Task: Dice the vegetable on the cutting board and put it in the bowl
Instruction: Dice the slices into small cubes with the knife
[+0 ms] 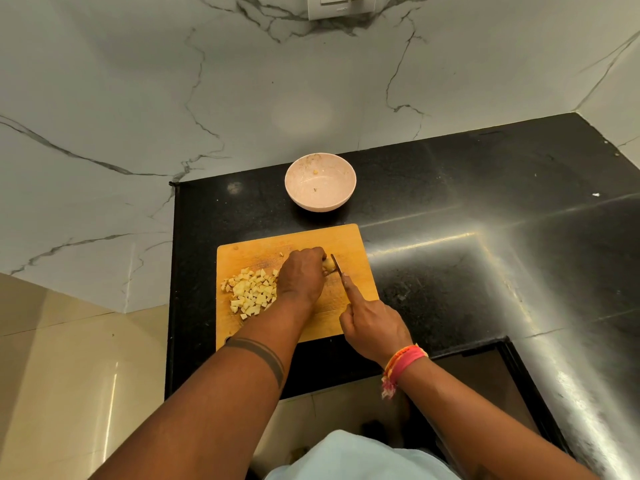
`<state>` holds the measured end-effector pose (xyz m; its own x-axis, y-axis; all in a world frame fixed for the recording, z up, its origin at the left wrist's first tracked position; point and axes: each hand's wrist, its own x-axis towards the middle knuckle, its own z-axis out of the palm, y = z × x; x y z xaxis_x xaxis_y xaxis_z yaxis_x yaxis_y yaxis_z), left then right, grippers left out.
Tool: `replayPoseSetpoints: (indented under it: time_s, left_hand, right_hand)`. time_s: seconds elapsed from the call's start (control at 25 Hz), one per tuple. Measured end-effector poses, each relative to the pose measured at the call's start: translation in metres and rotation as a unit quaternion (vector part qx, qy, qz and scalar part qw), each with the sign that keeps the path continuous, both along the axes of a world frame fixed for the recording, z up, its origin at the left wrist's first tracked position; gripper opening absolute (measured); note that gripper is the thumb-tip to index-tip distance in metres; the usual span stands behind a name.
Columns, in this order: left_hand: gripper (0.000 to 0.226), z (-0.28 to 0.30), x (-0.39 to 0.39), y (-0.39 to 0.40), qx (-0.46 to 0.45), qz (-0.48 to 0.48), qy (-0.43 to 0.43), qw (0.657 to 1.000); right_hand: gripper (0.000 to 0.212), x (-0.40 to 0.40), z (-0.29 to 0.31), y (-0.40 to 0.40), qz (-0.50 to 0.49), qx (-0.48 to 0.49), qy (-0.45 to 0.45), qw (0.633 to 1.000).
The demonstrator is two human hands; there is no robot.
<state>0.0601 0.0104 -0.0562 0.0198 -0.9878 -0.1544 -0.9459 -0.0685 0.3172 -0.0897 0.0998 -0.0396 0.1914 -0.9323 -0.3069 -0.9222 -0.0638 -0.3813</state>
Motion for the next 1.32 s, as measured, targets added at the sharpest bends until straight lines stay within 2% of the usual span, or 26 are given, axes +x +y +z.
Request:
replayPoseSetpoints:
  time_s: [0.4, 0.52, 0.68, 0.92, 1.32]
  left_hand:
    - [0.016, 0.001, -0.001, -0.004, 0.019, 0.009, -0.006, 1.000]
    - [0.017, 0.001, 0.000, -0.004, 0.020, 0.014, 0.016, 1.000]
    - [0.028, 0.002, -0.001, -0.004, 0.019, 0.008, 0.005, 1.000]
    - [0.024, 0.002, 0.000, 0.000, 0.002, 0.002, 0.006, 1.000]
    - [0.017, 0.003, 0.000, 0.000, -0.001, 0.005, 0.008, 1.000]
  right_hand:
    - [0.065, 0.019, -0.006, -0.046, 0.016, 0.015, 0.035, 0.999]
    - [0.069, 0.011, -0.010, -0.025, 0.020, 0.020, 0.032, 0.999]
    - [0.071, -0.003, -0.012, 0.008, 0.023, 0.019, 0.042, 0.999]
    - [0.068, -0.015, -0.002, 0.024, 0.012, 0.013, 0.026, 1.000]
    - [0.067, 0.014, 0.002, -0.029, 0.017, 0.006, 0.018, 1.000]
